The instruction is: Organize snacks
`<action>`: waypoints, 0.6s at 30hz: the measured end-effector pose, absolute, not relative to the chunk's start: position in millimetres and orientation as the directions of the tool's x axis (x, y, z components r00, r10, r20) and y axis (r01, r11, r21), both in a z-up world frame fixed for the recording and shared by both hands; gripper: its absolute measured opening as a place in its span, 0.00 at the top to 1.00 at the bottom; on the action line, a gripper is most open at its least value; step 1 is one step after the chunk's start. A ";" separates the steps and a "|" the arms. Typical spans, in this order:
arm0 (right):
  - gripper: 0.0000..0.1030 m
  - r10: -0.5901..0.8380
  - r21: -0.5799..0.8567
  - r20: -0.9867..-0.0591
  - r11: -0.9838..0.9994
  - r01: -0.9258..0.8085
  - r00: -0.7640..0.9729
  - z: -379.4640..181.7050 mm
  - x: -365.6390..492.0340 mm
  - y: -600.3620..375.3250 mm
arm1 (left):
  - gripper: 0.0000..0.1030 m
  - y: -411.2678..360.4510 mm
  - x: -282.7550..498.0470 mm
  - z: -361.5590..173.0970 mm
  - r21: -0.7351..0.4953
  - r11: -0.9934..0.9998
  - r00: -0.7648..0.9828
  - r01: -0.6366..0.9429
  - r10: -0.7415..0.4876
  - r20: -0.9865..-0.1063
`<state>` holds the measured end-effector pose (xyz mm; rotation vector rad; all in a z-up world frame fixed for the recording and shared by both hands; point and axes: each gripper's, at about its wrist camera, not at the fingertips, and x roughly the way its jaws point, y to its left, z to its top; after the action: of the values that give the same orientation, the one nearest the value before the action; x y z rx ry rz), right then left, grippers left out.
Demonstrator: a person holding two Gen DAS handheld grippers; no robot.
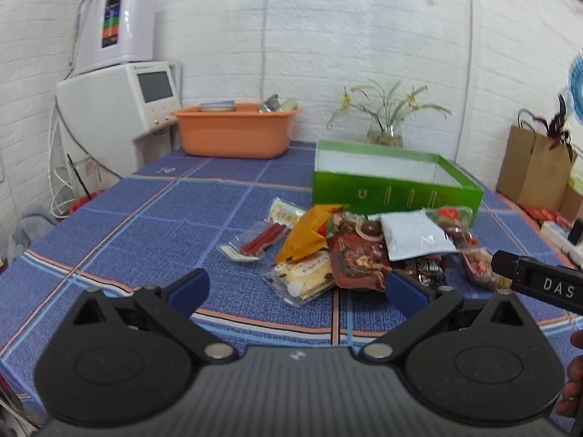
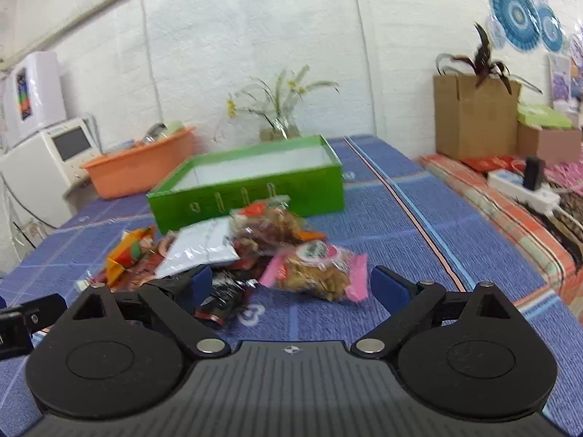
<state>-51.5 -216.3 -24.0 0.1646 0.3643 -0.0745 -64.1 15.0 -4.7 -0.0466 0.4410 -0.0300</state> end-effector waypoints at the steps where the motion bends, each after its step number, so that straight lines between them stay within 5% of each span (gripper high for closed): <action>1: 0.00 -0.031 0.149 -0.313 0.986 0.081 0.949 -22.8 -56.2 -215.1 | 0.00 15.6 -67.5 -2.5 -0.061 0.998 0.912 0.021 -0.044 -0.408; 5: 0.00 0.017 0.199 -0.202 0.980 0.024 0.979 -21.7 -66.3 -213.0 | 0.00 9.9 -68.2 -2.7 -0.047 0.997 0.902 0.055 -0.070 -0.427; 10: 0.00 0.151 0.253 -0.288 0.964 -0.077 0.946 -21.8 -58.2 -213.1 | 0.00 -1.4 -62.5 -9.5 -0.003 0.994 0.870 0.111 -0.099 -0.483; 18: 0.00 -0.034 0.143 -0.376 0.985 0.094 0.926 -27.7 -54.3 -209.9 | 0.00 3.7 -40.4 -10.2 0.026 0.995 0.864 0.094 -0.068 -0.499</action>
<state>-54.3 -209.9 -27.7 0.1597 0.3820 -0.0655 -40.4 3.7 -10.2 0.0494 0.5206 -0.0849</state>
